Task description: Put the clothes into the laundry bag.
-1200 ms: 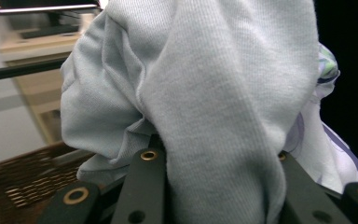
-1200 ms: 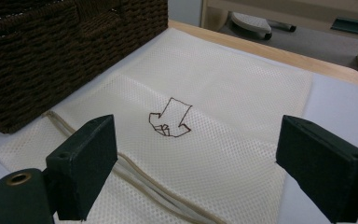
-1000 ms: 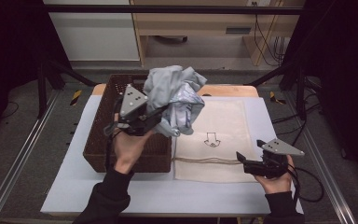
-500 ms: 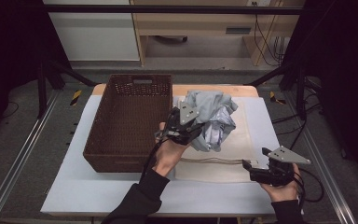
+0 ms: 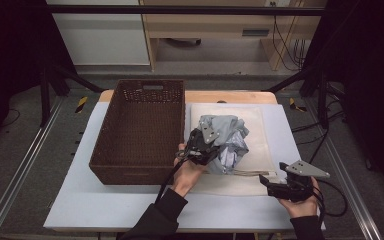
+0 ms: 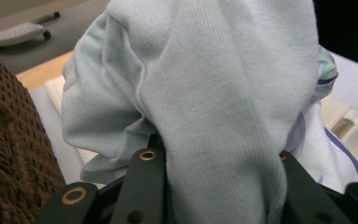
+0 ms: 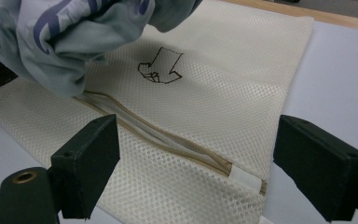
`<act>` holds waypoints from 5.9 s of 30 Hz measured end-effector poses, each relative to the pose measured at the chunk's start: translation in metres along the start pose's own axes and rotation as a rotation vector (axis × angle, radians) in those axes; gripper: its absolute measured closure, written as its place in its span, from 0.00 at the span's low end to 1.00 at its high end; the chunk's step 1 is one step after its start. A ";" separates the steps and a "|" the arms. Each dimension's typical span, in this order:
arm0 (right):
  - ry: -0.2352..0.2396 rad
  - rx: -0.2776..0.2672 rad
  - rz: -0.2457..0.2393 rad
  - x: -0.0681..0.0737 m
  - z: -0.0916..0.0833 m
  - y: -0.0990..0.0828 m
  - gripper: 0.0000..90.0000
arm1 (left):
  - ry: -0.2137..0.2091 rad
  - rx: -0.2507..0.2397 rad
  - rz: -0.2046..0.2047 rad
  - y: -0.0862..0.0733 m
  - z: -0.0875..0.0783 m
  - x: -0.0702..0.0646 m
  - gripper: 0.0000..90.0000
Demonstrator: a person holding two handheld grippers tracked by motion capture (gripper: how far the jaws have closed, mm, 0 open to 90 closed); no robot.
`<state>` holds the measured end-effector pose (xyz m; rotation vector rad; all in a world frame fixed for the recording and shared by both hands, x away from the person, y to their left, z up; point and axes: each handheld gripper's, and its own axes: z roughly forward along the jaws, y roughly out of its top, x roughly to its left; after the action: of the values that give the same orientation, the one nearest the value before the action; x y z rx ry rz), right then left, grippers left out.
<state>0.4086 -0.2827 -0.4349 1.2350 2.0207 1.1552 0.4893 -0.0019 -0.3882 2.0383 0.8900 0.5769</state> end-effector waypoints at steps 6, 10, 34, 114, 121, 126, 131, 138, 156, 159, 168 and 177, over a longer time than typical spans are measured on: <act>0.001 -0.013 -0.008 0.000 0.000 0.000 0.17 | 0.044 0.063 -0.013 -0.009 0.008 -0.008 0.77; 0.001 -0.012 -0.009 -0.001 0.001 0.000 0.18 | 0.074 0.092 -0.030 -0.023 0.015 -0.011 0.73; 0.051 -0.001 -0.040 0.008 0.010 0.011 0.29 | -0.017 -0.096 0.026 -0.019 -0.084 -0.007 0.51; 0.111 0.214 -0.141 0.028 0.104 0.009 0.86 | -0.146 0.134 0.083 -0.085 0.020 -0.051 1.00; 0.105 0.215 -0.147 0.027 0.102 0.012 0.97 | -0.141 0.139 0.086 -0.089 0.027 -0.053 1.00; 0.107 0.154 -0.132 0.026 0.091 0.022 0.98 | -0.139 0.148 0.094 -0.087 0.028 -0.054 0.99; 0.121 0.140 -0.133 0.028 0.086 0.029 0.99 | -0.126 0.111 0.131 -0.069 0.029 -0.055 0.90; 0.135 0.105 -0.113 0.026 0.079 0.033 0.99 | -0.089 0.054 0.172 -0.050 0.040 -0.056 0.70; 0.152 0.085 -0.107 0.027 0.073 0.040 0.99 | 0.013 0.124 0.189 -0.055 0.058 -0.043 0.77; 0.151 0.079 -0.108 0.026 0.074 0.038 0.98 | -0.006 0.105 0.135 -0.051 0.054 -0.039 0.95; 0.166 0.116 -0.139 0.030 0.073 0.027 0.62 | -0.044 0.111 0.071 -0.045 0.045 -0.031 0.97; 0.078 0.098 -0.163 0.036 0.075 0.022 0.63 | -0.064 0.097 0.070 -0.033 0.035 -0.028 0.96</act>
<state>0.4589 -0.2156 -0.4536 1.0617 2.2143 1.0527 0.4818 -0.0273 -0.4375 2.1706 0.8259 0.5122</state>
